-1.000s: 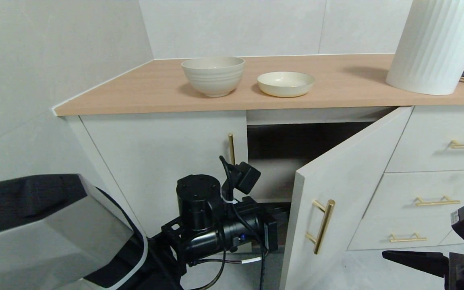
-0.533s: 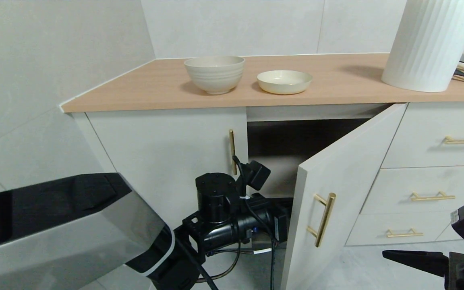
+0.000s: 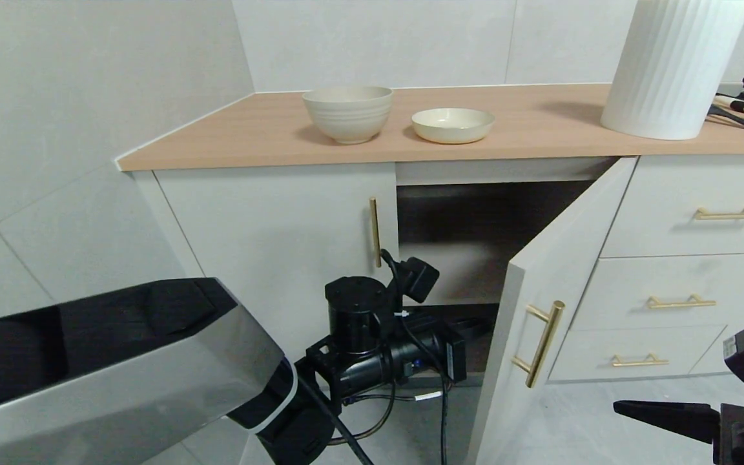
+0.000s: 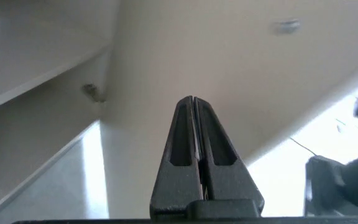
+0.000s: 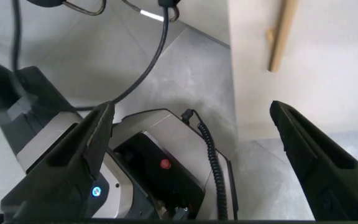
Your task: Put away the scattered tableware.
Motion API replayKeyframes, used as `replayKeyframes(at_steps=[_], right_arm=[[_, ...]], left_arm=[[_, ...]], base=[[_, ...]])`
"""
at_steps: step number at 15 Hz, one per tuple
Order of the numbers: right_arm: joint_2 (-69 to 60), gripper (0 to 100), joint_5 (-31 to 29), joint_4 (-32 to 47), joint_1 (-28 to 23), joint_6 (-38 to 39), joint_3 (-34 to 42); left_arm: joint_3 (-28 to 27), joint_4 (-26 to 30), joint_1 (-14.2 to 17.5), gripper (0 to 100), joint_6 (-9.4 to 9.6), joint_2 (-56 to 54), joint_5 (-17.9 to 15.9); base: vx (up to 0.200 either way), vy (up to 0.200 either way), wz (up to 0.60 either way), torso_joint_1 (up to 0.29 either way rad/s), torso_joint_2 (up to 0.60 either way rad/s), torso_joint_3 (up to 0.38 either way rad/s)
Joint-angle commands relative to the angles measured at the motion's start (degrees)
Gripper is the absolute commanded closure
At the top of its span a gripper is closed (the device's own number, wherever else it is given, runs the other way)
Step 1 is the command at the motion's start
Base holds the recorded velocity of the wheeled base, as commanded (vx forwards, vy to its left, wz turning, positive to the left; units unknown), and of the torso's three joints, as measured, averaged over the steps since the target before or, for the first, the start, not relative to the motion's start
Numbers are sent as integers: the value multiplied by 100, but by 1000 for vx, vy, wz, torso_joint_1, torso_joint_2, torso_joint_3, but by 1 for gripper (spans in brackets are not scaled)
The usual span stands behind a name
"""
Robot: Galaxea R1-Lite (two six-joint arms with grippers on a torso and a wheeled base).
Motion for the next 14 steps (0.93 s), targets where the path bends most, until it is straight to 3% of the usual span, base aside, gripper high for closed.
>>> replayKeyframes(at_steps=[1, 7, 9, 11, 13, 14], right_arm=[[10, 0, 2, -1, 3, -3, 2], [1, 0, 28, -1, 91, 6, 2], [-113, 0, 151, -1, 231, 6, 37], [-588, 0, 881, -1, 398, -3, 213], [-878, 0, 1557, 8, 390, -12, 283], [-842, 0, 1557, 8, 390, -12, 283]], left_arm=[[-91, -12, -13, 100, -1, 188, 61], [-293, -4, -136, 100, -1, 302, 201], [-592, 23, -541, 100, 17, 320, 192], [-521, -39, -1367, 100, 43, 162, 192], [-55, -65, -1736, 100, 52, -330, 192], [-3, -39, -1753, 100, 52, -436, 192]], base=[[0, 0, 0, 0, 0, 0], [0, 0, 0, 0, 0, 0], [0, 0, 0, 0, 0, 0], [0, 0, 0, 0, 0, 0], [0, 0, 0, 0, 0, 0], [0, 0, 0, 0, 0, 0]])
